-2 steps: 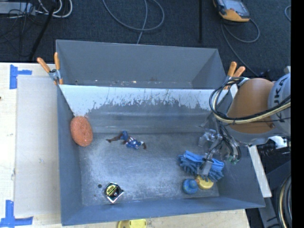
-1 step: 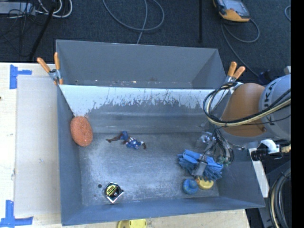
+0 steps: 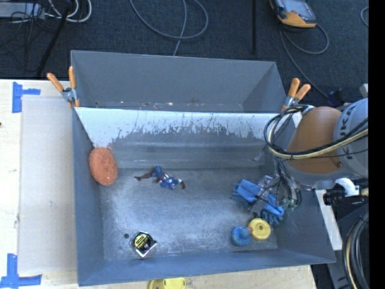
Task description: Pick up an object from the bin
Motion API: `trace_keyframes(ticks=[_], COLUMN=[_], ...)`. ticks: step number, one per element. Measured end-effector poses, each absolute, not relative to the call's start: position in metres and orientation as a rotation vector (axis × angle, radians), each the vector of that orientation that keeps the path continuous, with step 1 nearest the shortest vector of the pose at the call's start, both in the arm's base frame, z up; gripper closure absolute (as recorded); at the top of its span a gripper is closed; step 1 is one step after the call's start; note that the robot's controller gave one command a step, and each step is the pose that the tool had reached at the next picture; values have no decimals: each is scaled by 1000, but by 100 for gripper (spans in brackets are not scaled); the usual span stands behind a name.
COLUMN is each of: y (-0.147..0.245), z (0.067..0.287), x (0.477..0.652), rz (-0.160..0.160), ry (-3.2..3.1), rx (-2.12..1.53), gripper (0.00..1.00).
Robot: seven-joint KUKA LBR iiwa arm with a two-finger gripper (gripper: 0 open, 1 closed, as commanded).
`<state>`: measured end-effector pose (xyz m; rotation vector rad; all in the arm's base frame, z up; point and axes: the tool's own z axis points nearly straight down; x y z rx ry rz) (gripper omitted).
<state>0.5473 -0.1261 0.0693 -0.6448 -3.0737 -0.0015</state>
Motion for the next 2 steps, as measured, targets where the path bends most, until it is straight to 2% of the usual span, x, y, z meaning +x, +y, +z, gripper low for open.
trace_keyframes(ticks=[2], y=[-126], z=[74], x=[546], rz=[-2], ry=[-3069], rx=[-643], gripper=[100])
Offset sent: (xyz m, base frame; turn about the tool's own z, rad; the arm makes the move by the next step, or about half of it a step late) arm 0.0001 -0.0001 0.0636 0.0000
